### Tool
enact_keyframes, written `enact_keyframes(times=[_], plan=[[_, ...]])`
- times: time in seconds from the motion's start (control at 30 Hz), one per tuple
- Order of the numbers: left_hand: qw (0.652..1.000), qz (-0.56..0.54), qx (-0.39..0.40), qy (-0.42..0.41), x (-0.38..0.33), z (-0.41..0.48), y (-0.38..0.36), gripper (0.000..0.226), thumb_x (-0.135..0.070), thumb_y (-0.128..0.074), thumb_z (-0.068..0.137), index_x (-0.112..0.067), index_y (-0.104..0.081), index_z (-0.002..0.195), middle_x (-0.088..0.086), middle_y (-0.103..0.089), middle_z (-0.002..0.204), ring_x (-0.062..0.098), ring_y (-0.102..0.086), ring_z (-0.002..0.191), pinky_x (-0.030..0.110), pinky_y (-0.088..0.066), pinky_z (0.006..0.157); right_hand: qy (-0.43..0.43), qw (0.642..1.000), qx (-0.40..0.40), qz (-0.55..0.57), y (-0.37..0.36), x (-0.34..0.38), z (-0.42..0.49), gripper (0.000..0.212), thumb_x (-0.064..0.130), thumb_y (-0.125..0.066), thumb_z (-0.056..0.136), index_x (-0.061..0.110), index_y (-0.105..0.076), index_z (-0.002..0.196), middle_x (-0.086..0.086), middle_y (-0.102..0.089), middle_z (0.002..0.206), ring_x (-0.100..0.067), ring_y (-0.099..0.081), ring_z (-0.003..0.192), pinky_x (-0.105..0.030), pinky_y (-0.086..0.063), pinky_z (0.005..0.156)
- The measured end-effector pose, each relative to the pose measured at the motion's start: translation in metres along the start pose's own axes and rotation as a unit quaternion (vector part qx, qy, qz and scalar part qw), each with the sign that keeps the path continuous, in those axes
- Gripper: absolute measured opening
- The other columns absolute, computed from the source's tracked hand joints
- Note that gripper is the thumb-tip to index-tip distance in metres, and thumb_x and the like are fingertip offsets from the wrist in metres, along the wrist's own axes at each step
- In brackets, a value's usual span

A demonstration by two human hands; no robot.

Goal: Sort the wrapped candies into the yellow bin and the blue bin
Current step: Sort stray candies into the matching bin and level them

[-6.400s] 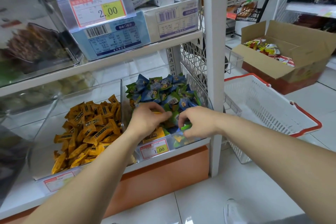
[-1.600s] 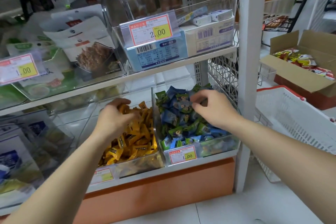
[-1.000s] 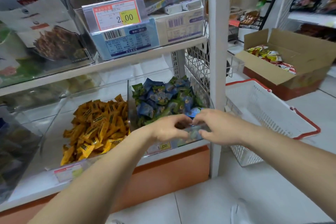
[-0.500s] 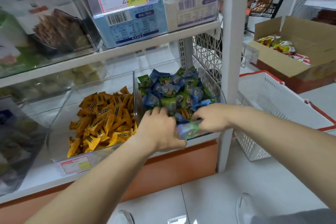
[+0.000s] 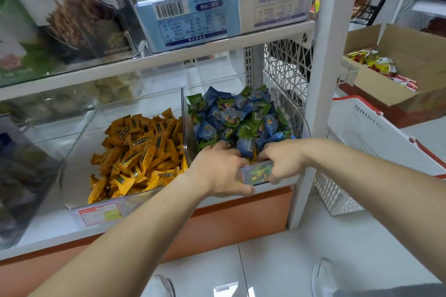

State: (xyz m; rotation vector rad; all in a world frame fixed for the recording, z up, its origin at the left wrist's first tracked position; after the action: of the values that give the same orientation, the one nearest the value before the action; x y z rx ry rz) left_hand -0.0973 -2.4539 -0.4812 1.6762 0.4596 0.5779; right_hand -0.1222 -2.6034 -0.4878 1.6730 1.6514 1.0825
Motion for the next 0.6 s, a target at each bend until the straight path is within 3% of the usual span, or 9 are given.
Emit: enact_keyframes(times=[0.1, 0.2, 0.33, 0.4, 0.47, 0.53, 0.6], plan=[[0.998, 0.042, -0.04, 0.023, 0.0013, -0.0027, 0.0019, 0.065, -0.082, -0.041, 0.067, -0.035, -0.069, 0.102, -0.006, -0.058, 0.105, 0.025, -0.044, 0.106, 0.038, -0.032, 0.081, 0.015, 0.999, -0.025, 0.043, 0.0024, -0.0016, 0.0011, 0.041, 0.04, -0.068, 0.073, 0.028, -0.053, 0.109, 0.004, -0.058, 0.104, -0.016, -0.058, 0.091, -0.039, -0.054, 0.081], [0.997, 0.045, -0.045, 0.039, 0.007, -0.0036, 0.0048, 0.071, -0.085, -0.034, 0.064, -0.034, -0.073, 0.096, -0.008, -0.058, 0.106, 0.025, -0.043, 0.106, 0.041, -0.034, 0.087, 0.043, 0.996, -0.039, 0.066, 0.004, 0.0012, -0.0008, 0.047, 0.055, -0.062, 0.068, 0.033, -0.048, 0.107, 0.01, -0.048, 0.097, -0.013, -0.053, 0.089, -0.027, -0.043, 0.069], [0.999, 0.025, -0.021, 0.039, 0.0079, -0.0024, 0.006, 0.066, -0.084, -0.039, 0.068, -0.033, -0.073, 0.094, -0.008, -0.057, 0.108, 0.025, -0.043, 0.107, 0.041, -0.034, 0.087, 0.039, 0.997, -0.066, 0.015, 0.0001, 0.0024, -0.0035, 0.05, 0.065, -0.047, 0.062, 0.032, -0.051, 0.1, 0.001, -0.049, 0.106, -0.019, -0.05, 0.096, -0.034, -0.046, 0.077], [0.999, 0.008, -0.015, 0.037, 0.0089, -0.0024, 0.0067, 0.063, -0.082, -0.041, 0.07, -0.035, -0.072, 0.096, -0.008, -0.057, 0.108, 0.025, -0.042, 0.107, 0.04, -0.034, 0.085, 0.033, 0.996, -0.078, 0.025, -0.001, 0.0015, -0.0057, 0.054, 0.065, -0.043, 0.064, 0.033, -0.05, 0.107, 0.007, -0.055, 0.101, -0.016, -0.053, 0.089, -0.031, -0.044, 0.067], [0.999, -0.005, -0.014, 0.03, 0.0089, -0.0034, 0.0064, 0.059, -0.079, -0.044, 0.072, -0.035, -0.071, 0.101, -0.008, -0.057, 0.107, 0.024, -0.042, 0.106, 0.038, -0.037, 0.083, 0.021, 0.997, -0.069, 0.031, -0.002, 0.0016, -0.0053, 0.051, 0.061, -0.041, 0.07, 0.03, -0.054, 0.109, 0.005, -0.057, 0.098, -0.015, -0.053, 0.087, -0.032, -0.044, 0.067], [0.999, -0.018, -0.029, 0.015, 0.0066, -0.0053, 0.0043, 0.054, -0.074, -0.048, 0.076, -0.034, -0.069, 0.106, -0.008, -0.059, 0.106, 0.023, -0.042, 0.105, 0.035, -0.04, 0.079, 0.007, 0.997, -0.071, 0.032, -0.0014, 0.0028, -0.0034, 0.045, 0.06, -0.039, 0.073, 0.025, -0.059, 0.094, -0.001, -0.058, 0.097, -0.02, -0.054, 0.092, -0.039, -0.049, 0.079], [0.998, -0.031, -0.045, -0.003, 0.0032, -0.0063, 0.0012, 0.052, -0.068, -0.05, 0.08, -0.03, -0.067, 0.111, -0.008, -0.06, 0.104, 0.023, -0.043, 0.103, 0.033, -0.038, 0.073, -0.001, 0.996, -0.068, 0.051, 0.0006, 0.0043, -0.0032, 0.036, 0.059, -0.04, 0.073, 0.026, -0.055, 0.075, -0.003, -0.057, 0.091, -0.024, -0.055, 0.092, -0.043, -0.049, 0.082]])
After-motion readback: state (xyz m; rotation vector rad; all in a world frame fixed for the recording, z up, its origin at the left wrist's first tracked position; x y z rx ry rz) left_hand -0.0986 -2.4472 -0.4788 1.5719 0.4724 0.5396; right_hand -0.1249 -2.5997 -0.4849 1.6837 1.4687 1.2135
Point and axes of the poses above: each hand's wrist, its own z-axis towards the middle knuckle, its own y-axis out of the back of the hand, x = y × z, the point moved 4 cm from there along z, towards the middle knuckle
